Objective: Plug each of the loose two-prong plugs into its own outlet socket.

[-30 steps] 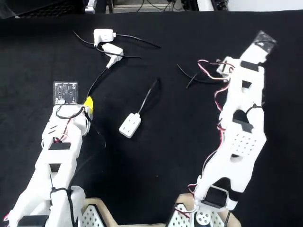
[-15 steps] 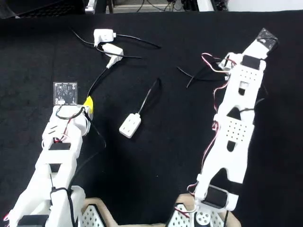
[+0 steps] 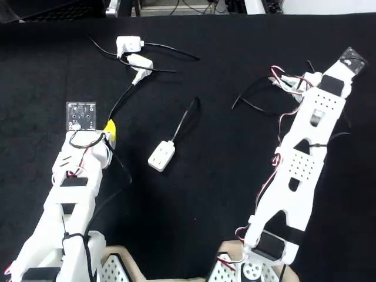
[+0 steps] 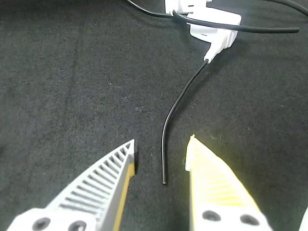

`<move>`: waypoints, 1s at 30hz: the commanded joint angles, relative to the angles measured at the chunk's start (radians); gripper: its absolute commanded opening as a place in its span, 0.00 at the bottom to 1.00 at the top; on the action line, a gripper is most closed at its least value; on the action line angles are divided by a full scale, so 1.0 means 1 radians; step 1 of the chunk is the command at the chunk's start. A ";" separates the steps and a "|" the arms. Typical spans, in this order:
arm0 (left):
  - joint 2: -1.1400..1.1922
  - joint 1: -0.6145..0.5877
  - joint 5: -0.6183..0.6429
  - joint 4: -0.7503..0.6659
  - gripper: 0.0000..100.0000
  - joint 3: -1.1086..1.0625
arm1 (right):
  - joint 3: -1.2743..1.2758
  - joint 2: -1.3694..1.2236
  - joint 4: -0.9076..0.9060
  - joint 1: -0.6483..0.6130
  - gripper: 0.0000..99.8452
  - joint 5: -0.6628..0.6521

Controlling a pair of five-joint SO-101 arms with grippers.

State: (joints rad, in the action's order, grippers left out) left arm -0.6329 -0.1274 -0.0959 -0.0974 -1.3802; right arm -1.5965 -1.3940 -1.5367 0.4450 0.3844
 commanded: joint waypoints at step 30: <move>-0.025 0.002 0.005 -0.029 0.18 0.001 | -0.074 0.001 -0.080 0.143 0.20 0.094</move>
State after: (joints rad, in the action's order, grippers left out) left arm -0.6329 -0.1274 -0.0959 -0.1036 -1.3817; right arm -1.6303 -1.3648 -1.6594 0.5723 0.4442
